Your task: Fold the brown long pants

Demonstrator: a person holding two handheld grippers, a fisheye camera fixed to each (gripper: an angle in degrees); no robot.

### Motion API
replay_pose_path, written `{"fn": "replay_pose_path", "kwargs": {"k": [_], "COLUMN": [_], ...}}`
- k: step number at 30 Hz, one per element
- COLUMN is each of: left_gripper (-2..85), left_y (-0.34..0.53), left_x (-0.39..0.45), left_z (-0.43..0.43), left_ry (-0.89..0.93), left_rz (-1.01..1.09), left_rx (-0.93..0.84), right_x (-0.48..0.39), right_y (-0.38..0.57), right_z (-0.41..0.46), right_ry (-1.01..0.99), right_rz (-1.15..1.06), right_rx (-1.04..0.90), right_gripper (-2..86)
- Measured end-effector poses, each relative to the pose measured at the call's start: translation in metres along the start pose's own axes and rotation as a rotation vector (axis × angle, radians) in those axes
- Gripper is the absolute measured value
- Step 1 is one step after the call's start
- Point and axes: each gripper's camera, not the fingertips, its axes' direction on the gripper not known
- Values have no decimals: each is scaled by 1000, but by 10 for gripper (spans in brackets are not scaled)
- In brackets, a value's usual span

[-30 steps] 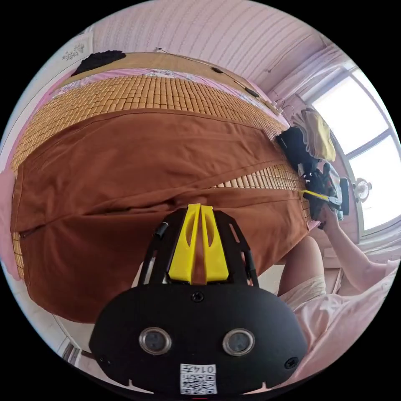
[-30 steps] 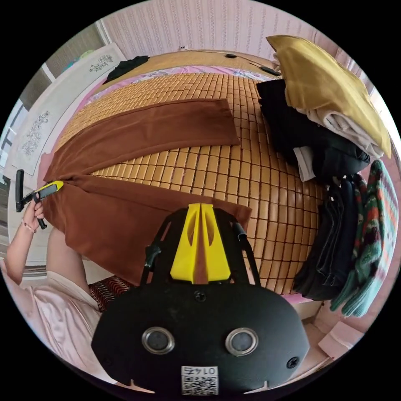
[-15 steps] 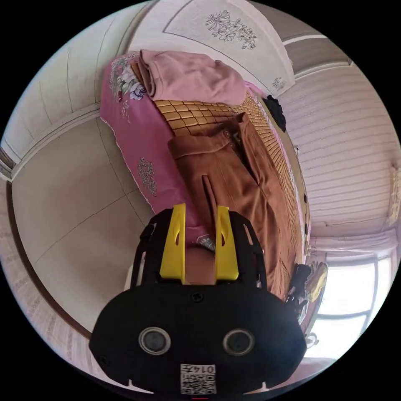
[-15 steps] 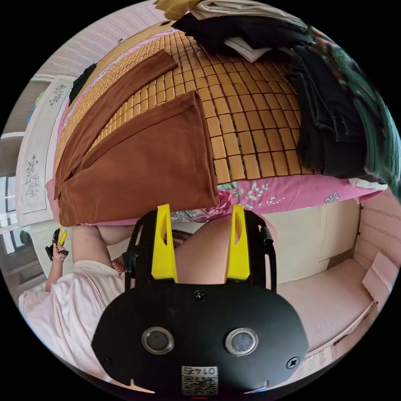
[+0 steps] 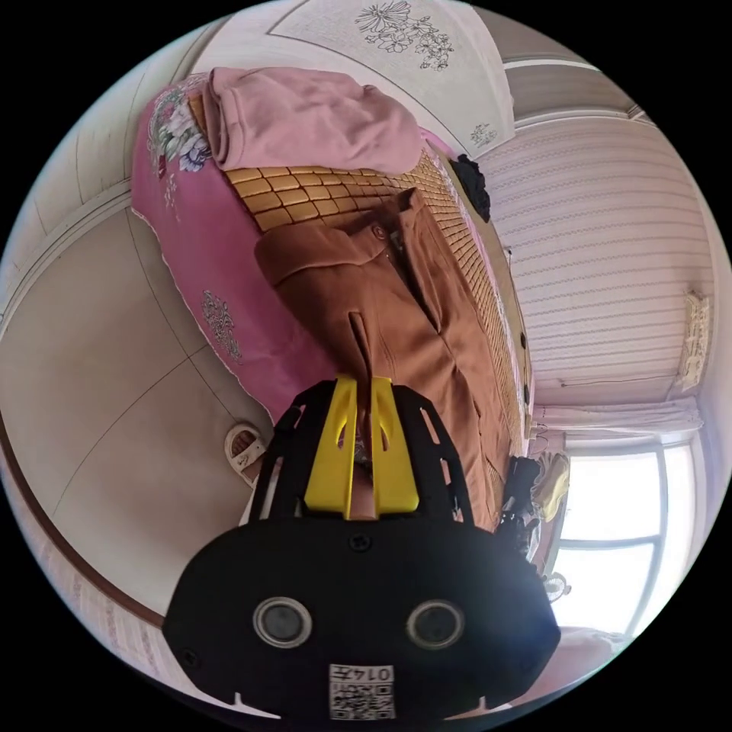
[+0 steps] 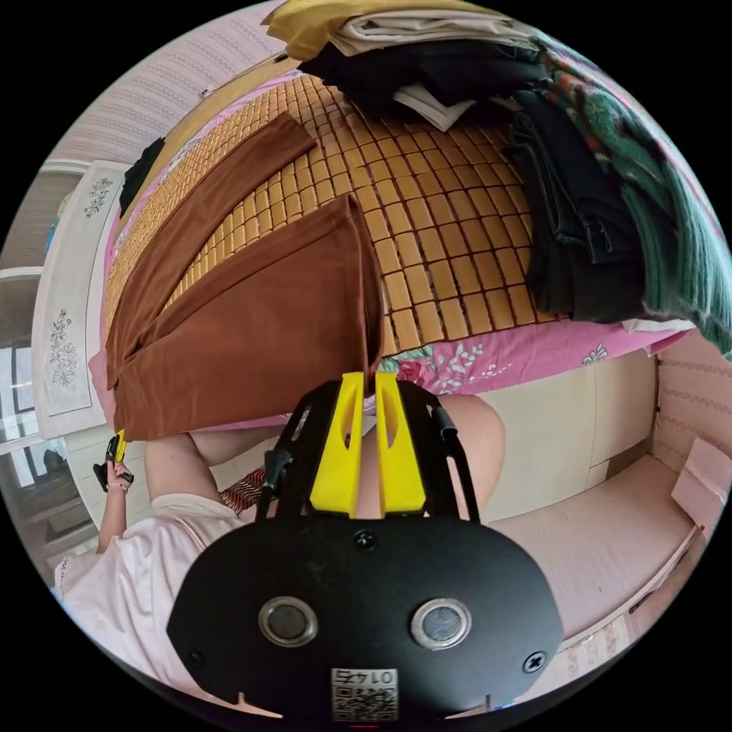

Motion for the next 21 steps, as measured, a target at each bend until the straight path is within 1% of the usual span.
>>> {"fn": "replay_pose_path", "kwargs": {"k": [6,14,16,19,21], "left_gripper": [7,6,8,13,18], "left_y": [19,70,80,73,56], "left_x": [24,53,72,106,136], "left_z": [-24,-62,-72,-72,-65], "left_ry": [-29,-18,-53,-73,-79], "left_rz": [119,223,287,359,419], "left_rx": [11,96,129,148,146], "right_x": [0,-18,-29,-56,-85], "right_y": [21,46,40,9,-39], "right_z": [-43,-103,-116,-132,-143], "right_ry": [-76,-96,-74,-24,-8], "right_rz": [-68,-191,-227,-295,-364], "right_rx": [130,247,276,321,331], "right_gripper": [17,16,16,17,20]}}
